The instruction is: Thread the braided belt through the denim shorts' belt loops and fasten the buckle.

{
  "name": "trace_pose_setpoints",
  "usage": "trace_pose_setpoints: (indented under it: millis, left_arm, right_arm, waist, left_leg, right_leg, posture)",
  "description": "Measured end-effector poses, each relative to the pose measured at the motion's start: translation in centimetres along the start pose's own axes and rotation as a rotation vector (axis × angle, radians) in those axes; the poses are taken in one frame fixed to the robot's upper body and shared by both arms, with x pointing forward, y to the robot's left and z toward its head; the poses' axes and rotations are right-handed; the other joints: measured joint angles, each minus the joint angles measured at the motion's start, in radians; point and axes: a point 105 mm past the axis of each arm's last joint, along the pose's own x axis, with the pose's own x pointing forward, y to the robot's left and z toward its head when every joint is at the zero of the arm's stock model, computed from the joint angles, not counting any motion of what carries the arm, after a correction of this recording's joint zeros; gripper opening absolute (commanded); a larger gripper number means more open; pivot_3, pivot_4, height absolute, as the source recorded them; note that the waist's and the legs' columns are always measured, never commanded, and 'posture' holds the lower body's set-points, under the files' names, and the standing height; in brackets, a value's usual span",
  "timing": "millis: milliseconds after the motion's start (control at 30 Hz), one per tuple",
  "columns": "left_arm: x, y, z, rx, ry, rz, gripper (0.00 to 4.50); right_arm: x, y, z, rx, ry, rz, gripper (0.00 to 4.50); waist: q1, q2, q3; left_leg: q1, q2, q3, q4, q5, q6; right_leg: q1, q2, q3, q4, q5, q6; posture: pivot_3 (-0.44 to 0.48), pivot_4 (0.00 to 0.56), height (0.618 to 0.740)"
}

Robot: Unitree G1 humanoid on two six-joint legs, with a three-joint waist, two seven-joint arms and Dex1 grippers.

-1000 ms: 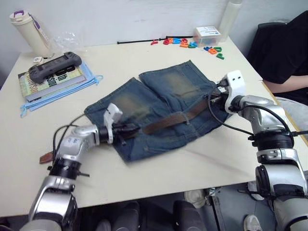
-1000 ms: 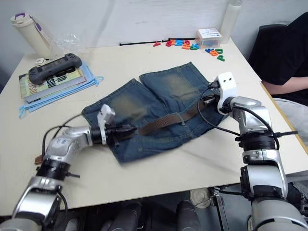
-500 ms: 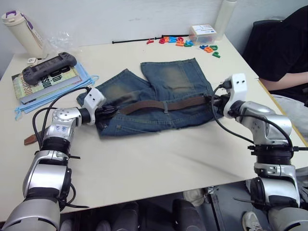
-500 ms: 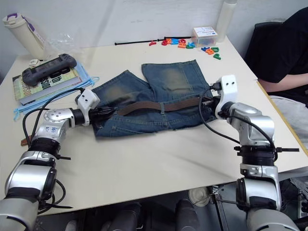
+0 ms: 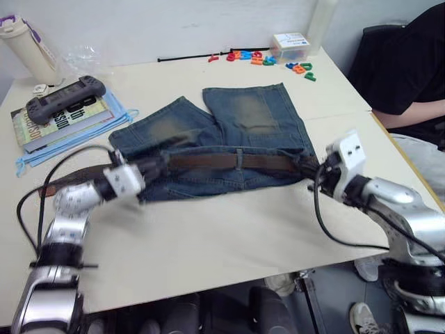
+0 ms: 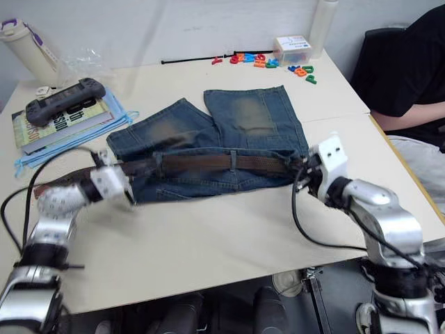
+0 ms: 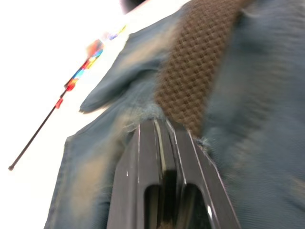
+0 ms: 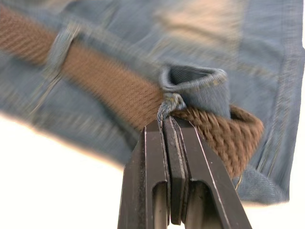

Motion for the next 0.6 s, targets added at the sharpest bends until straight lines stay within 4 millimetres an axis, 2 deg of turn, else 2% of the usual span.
trace_pose_setpoints:
  millis: [200, 367, 433, 500, 533, 600]
  left_arm:
    - [-3.1, -4.3, -0.2, 0.187, 0.034, -0.065, 0.00]
    - [-4.3, -5.2, -0.3, 0.230, 0.043, -0.076, 0.00]
    - [-4.5, -5.4, -0.5, 0.223, 0.054, -0.083, 0.00]
    - [-4.6, -5.7, -0.7, 0.204, 0.073, -0.101, 0.00]
    - [-4.7, -5.9, -0.8, 0.184, 0.087, -0.106, 0.34]
    - [-4.9, -6.2, -0.9, 0.153, 0.105, -0.121, 1.01]
  right_arm:
    - [-2.9, 2.9, -3.6, -0.205, 0.211, 0.140, 0.02]
    - [-4.1, 3.9, -6.2, -0.261, 0.367, 0.216, 0.02]
    - [-4.2, 3.8, -6.3, -0.254, 0.376, 0.209, 0.02]
    - [-4.1, 3.5, -6.3, -0.247, 0.383, 0.189, 0.68]
    - [-4.2, 3.3, -6.4, -0.243, 0.391, 0.173, 0.98]
    - [-4.3, 2.8, -6.7, -0.235, 0.410, 0.147, 1.94]
  waist:
    - [0.025, 0.000, 0.000]
    - [0.036, -0.001, -0.001]
    - [0.034, 0.002, -0.003]
    - [0.032, 0.004, -0.004]
    - [0.031, 0.007, -0.006]
    - [0.025, 0.008, -0.007]
  left_leg:
    - [0.002, 0.001, 0.003, 0.002, -0.002, 0.002]
    - [0.004, 0.002, 0.003, 0.003, -0.005, 0.002]
    - [0.006, 0.003, 0.003, 0.002, -0.005, 0.002]
    - [0.015, 0.003, 0.004, 0.000, -0.007, 0.003]
    - [0.019, 0.006, 0.004, -0.001, -0.010, 0.003]
    - [0.020, 0.007, 0.005, 0.000, -0.012, 0.004]
  right_leg:
    - [0.003, 0.000, -0.002, -0.007, 0.002, -0.001]
    - [0.005, 0.000, -0.002, -0.007, 0.002, -0.001]
    - [0.006, 0.000, -0.002, -0.007, 0.002, -0.001]
    - [0.015, 0.000, -0.002, -0.010, 0.002, -0.001]
    - [0.019, 0.001, -0.003, -0.012, 0.002, -0.001]
    - [0.020, 0.001, -0.004, -0.013, 0.002, -0.001]
  posture:
    - [0.000, 0.150, 0.714]
    - [0.000, 0.150, 0.714]
    - [0.000, 0.150, 0.714]
    - [0.000, 0.150, 0.714]
    - [0.000, 0.150, 0.714]
    - [0.000, 0.150, 0.714]
